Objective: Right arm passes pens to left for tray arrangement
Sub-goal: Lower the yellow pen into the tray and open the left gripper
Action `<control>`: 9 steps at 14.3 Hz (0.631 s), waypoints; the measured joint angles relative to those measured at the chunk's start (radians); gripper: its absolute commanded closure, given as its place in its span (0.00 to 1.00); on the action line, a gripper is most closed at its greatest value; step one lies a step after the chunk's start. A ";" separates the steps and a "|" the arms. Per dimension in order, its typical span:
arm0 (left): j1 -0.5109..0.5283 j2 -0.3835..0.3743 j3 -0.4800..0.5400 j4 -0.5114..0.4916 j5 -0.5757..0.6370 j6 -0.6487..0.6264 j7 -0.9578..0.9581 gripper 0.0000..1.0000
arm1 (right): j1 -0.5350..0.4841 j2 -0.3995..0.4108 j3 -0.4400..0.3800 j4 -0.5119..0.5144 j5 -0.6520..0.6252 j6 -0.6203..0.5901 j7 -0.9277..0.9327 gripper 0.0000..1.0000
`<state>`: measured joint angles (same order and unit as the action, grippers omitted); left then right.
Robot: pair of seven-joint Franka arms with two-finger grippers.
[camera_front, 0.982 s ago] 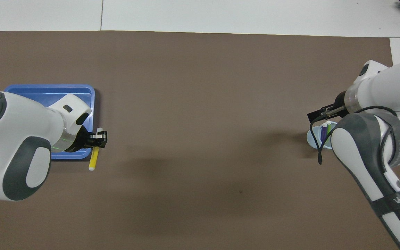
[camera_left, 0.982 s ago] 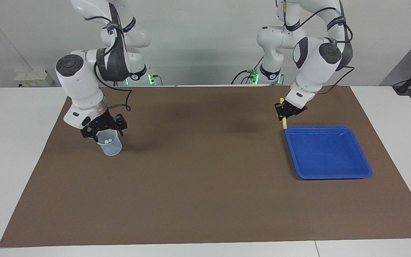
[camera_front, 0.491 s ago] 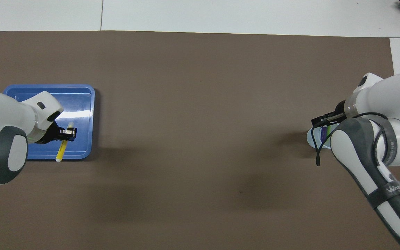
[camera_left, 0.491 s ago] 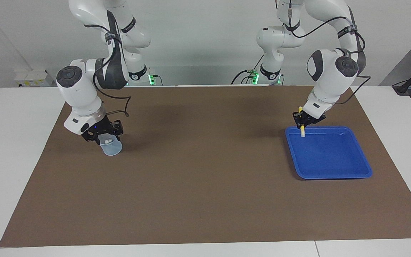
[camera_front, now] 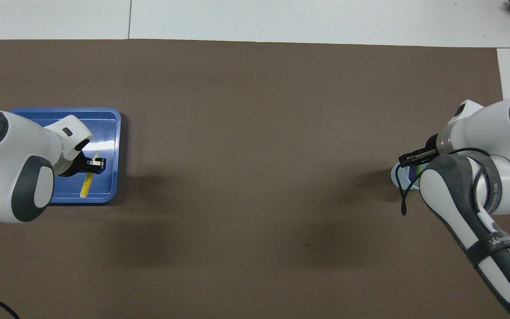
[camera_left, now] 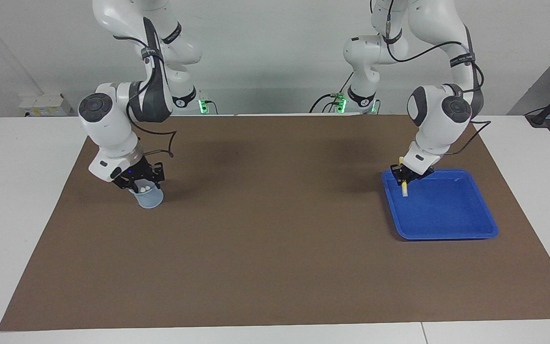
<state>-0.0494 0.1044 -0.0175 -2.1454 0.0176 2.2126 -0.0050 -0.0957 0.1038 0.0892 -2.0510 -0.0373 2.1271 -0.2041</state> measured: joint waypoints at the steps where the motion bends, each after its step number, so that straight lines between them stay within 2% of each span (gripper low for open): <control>1: 0.006 0.016 0.000 0.000 0.002 0.017 0.009 1.00 | -0.001 0.000 0.000 0.000 0.000 0.000 0.000 0.60; 3: 0.018 0.047 0.000 0.000 0.014 0.047 0.021 1.00 | -0.003 0.000 0.000 -0.001 0.000 0.000 0.000 0.77; 6: 0.029 0.079 0.000 0.000 0.035 0.086 0.027 1.00 | -0.003 -0.001 0.000 0.002 0.000 0.002 0.000 0.95; 7: 0.030 0.091 0.000 0.000 0.039 0.107 0.027 1.00 | -0.003 -0.003 0.000 0.004 0.000 0.000 0.000 1.00; 9: 0.030 0.102 -0.001 0.001 0.040 0.133 0.027 1.00 | -0.004 -0.004 0.000 0.005 0.000 0.000 0.000 1.00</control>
<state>-0.0196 0.2060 -0.0180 -2.1442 0.0576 2.3453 0.0217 -0.0998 0.1002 0.0891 -2.0463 -0.0373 2.1268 -0.2038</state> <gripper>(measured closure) 0.815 0.815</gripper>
